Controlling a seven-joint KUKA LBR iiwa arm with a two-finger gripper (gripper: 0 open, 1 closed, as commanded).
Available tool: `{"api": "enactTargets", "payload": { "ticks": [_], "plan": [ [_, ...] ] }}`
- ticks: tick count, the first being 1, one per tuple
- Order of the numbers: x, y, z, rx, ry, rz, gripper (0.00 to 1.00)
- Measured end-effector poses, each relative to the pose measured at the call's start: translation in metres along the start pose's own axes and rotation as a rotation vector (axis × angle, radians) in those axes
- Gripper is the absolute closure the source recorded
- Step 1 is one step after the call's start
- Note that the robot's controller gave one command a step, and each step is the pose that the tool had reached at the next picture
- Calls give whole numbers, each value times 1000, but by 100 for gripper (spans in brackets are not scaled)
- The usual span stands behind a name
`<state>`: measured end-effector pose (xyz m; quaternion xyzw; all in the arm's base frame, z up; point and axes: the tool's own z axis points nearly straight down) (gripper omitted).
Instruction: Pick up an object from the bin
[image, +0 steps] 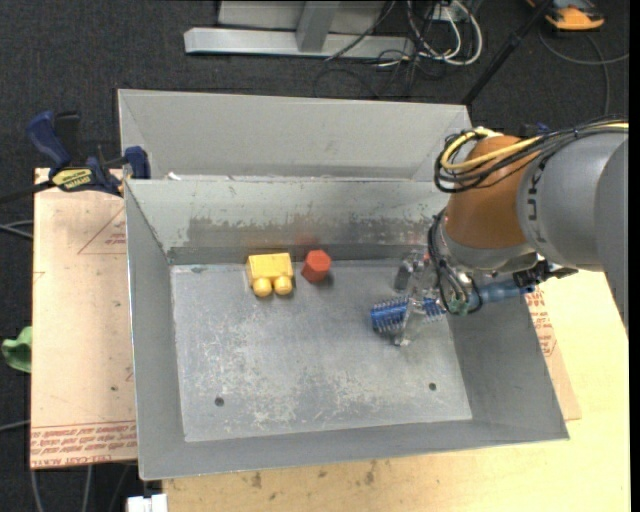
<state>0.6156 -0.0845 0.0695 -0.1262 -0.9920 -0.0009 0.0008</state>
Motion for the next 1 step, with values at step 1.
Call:
{"api": "enactTargets", "payload": {
  "ticks": [1],
  "plan": [
    [0,0,0,0,-2,-1,0]
  ]
}}
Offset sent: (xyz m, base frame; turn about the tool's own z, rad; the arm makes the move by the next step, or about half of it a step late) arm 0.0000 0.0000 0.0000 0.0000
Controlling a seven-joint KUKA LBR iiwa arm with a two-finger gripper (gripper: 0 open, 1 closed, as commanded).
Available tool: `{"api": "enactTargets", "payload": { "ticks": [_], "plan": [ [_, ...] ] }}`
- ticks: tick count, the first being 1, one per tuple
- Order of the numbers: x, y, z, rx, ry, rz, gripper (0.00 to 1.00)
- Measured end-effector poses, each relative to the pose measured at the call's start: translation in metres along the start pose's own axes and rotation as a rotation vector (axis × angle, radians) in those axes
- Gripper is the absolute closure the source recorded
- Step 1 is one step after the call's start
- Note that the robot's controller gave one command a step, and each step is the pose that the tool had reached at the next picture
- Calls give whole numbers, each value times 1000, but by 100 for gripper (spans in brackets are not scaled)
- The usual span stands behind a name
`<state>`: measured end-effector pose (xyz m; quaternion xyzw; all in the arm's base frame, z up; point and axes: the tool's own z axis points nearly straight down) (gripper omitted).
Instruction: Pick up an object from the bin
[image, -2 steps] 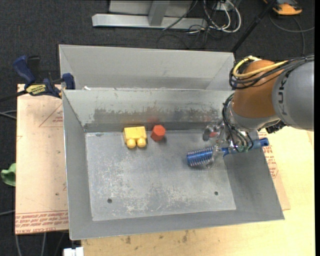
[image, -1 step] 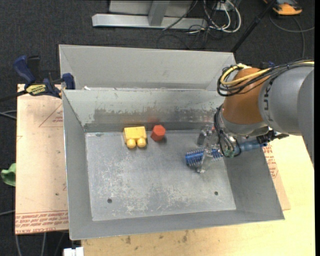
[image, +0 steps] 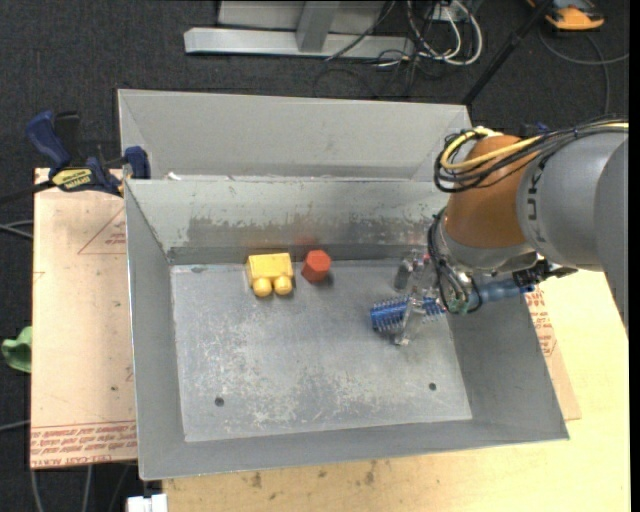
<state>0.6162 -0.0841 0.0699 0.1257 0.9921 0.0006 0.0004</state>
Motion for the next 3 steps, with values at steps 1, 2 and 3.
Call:
{"api": "enactTargets", "payload": {
  "ticks": [1,2,3],
  "plan": [
    [0,1,0,-1,-2,-1,100],
    [-1,2,-4,-1,-2,-3,100],
    [-1,3,-42,-1,-4,-4,100]
  ]
}}
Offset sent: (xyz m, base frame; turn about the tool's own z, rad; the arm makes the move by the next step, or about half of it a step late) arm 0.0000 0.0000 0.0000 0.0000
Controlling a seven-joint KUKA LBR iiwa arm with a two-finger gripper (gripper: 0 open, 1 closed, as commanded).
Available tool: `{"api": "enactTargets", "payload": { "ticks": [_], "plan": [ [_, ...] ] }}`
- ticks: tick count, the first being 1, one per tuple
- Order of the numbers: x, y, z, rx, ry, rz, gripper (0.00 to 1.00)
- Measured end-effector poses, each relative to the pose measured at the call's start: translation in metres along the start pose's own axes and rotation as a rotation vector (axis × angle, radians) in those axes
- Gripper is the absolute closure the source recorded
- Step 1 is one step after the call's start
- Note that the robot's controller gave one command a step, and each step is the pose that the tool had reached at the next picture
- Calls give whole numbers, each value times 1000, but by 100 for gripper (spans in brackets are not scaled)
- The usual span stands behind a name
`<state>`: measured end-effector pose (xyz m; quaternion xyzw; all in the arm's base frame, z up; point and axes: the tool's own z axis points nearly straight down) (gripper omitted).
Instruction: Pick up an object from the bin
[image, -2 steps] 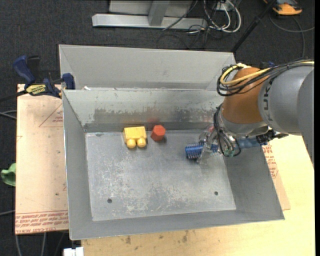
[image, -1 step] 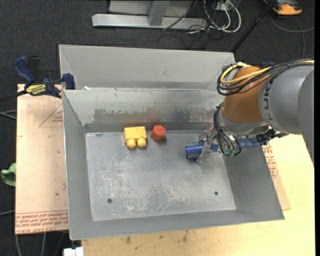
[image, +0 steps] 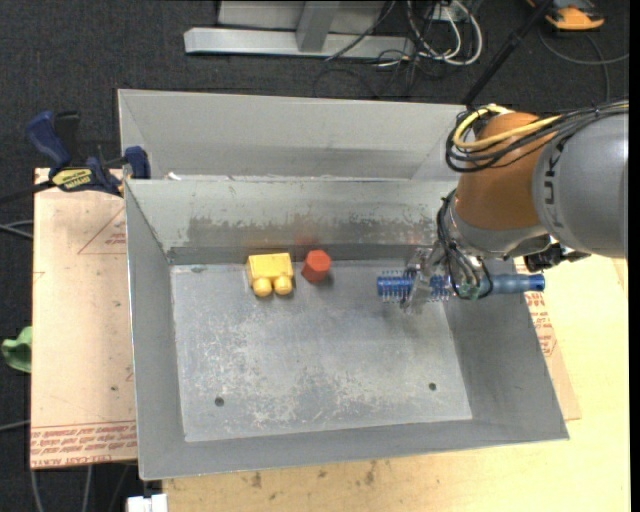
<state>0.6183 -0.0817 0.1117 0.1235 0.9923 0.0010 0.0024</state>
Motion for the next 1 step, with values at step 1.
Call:
{"api": "enactTargets", "payload": {
  "ticks": [1],
  "plan": [
    [-2,1,-46,0,-3,-2,100]
  ]
}}
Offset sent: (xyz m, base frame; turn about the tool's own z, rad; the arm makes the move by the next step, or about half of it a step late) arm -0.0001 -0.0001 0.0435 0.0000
